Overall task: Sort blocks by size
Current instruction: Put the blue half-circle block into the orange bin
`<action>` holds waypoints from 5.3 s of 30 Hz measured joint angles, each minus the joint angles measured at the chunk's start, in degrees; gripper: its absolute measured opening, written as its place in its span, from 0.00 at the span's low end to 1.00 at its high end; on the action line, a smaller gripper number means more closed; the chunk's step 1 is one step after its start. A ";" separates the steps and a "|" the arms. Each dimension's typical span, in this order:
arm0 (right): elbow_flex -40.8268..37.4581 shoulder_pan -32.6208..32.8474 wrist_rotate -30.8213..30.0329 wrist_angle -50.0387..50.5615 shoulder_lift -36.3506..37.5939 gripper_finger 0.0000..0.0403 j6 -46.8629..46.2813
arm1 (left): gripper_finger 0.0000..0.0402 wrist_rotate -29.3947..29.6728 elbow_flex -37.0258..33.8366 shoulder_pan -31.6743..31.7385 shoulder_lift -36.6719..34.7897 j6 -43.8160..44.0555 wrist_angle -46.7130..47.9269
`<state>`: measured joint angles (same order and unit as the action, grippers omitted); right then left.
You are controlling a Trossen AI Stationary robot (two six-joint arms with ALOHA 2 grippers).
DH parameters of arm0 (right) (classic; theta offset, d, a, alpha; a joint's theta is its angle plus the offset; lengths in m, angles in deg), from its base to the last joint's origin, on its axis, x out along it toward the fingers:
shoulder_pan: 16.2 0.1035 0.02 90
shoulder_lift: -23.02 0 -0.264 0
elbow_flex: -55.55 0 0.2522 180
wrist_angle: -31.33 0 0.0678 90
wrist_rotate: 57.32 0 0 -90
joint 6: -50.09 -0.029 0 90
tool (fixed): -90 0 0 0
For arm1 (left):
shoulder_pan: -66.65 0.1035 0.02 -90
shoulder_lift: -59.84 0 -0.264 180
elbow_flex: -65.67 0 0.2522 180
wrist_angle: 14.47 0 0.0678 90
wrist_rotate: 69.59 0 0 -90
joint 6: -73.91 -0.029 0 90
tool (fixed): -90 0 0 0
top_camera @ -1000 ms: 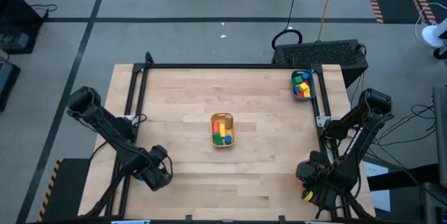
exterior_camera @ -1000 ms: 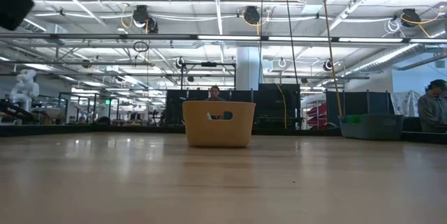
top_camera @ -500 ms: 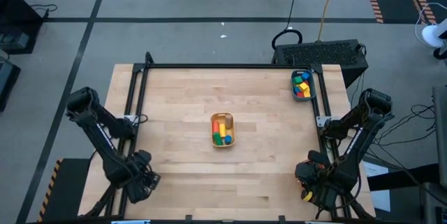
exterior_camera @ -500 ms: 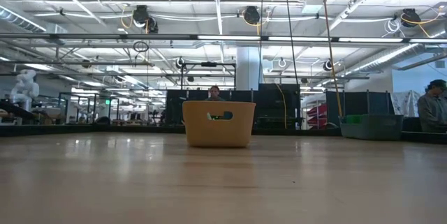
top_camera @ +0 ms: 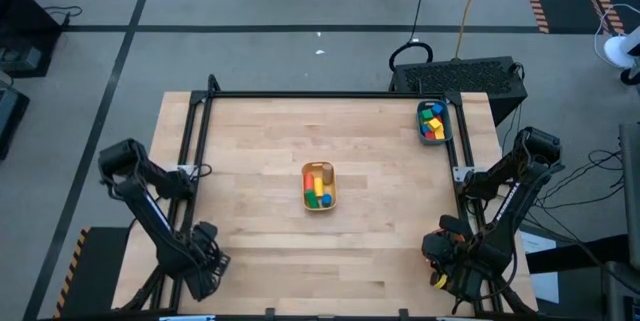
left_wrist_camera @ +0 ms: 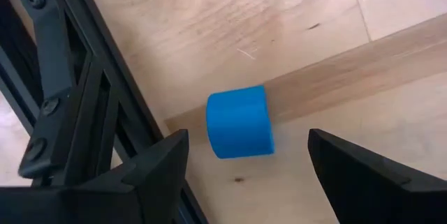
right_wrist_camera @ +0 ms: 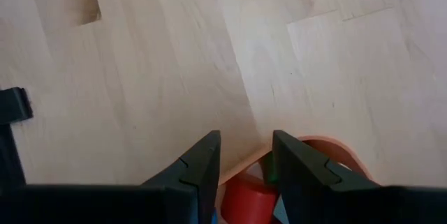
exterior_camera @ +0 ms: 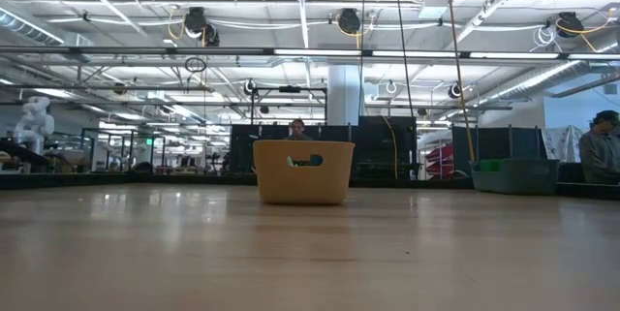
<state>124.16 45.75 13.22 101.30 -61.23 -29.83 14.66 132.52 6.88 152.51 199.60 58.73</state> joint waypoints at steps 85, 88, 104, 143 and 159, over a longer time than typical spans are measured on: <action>0.02 -25.21 -8.61 -77.27 -19.86 0.50 105.29 | 0.34 -2.69 18.03 36.98 18.91 -85.59 -58.94; 0.02 -25.23 -6.33 -77.24 -19.85 0.50 105.86 | 0.34 -3.58 19.25 37.37 19.78 -86.59 -58.75; 0.00 -25.21 -4.37 -74.39 -19.85 0.48 104.93 | 0.34 -4.97 20.20 37.68 19.82 -91.60 -63.07; 0.00 -14.93 -3.03 -37.07 -9.87 0.18 66.58 | 0.63 11.09 20.03 34.54 15.25 -102.55 -56.93; 0.00 -8.59 -2.72 -16.96 -2.68 0.18 41.29 | 0.64 29.55 20.12 28.40 10.10 -102.04 -50.46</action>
<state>124.16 37.16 10.50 84.34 -63.91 11.46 44.21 152.64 35.28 162.61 97.56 8.28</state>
